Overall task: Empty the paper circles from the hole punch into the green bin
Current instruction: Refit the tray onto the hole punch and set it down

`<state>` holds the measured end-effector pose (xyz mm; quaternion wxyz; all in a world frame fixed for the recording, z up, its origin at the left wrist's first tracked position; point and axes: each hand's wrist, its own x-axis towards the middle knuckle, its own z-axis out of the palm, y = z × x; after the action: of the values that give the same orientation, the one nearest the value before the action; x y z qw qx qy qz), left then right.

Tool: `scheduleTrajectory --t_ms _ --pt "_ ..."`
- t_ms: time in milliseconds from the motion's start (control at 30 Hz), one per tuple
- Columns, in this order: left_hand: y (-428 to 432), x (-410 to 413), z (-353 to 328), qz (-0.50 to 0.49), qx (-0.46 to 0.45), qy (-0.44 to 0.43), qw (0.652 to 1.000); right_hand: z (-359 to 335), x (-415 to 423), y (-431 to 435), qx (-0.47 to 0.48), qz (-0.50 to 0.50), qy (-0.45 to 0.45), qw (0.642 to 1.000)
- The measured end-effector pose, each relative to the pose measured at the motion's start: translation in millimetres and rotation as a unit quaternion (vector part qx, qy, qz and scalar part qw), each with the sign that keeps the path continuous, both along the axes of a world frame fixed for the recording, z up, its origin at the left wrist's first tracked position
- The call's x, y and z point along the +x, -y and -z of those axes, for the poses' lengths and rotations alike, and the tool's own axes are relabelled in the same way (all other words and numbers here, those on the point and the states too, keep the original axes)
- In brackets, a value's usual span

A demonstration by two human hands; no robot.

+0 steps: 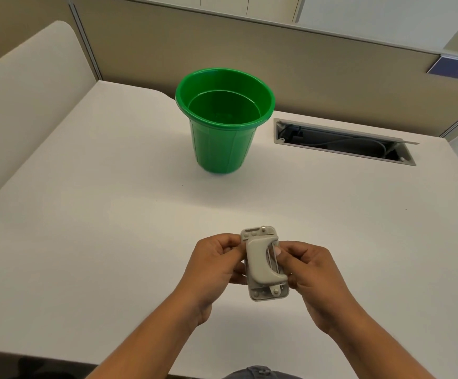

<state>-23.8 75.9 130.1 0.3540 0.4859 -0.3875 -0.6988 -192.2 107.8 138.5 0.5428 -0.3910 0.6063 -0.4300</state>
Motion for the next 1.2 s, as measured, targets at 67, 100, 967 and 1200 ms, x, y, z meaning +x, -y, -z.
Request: scheduleTrajectory --t_ms 67,100,967,1200 --pt "4.5 5.1 -1.5 0.005 0.004 -0.028 1.0 -2.3 -4.7 1.7 0.008 -0.018 -0.001 1.0" --pt "6.4 7.4 -2.5 0.009 0.007 -0.045 0.999 -3.4 -6.8 2.2 0.01 -0.026 -0.005 1.0" --pt "13.3 -10.6 9.5 -0.24 0.081 -0.03 0.967 -0.9 -14.4 13.1 0.065 -0.021 0.206 0.976" --pt "8.9 -21.5 7.9 -0.289 0.084 -0.047 0.952 -2.5 -16.2 15.0 0.022 -0.038 0.149 0.988"
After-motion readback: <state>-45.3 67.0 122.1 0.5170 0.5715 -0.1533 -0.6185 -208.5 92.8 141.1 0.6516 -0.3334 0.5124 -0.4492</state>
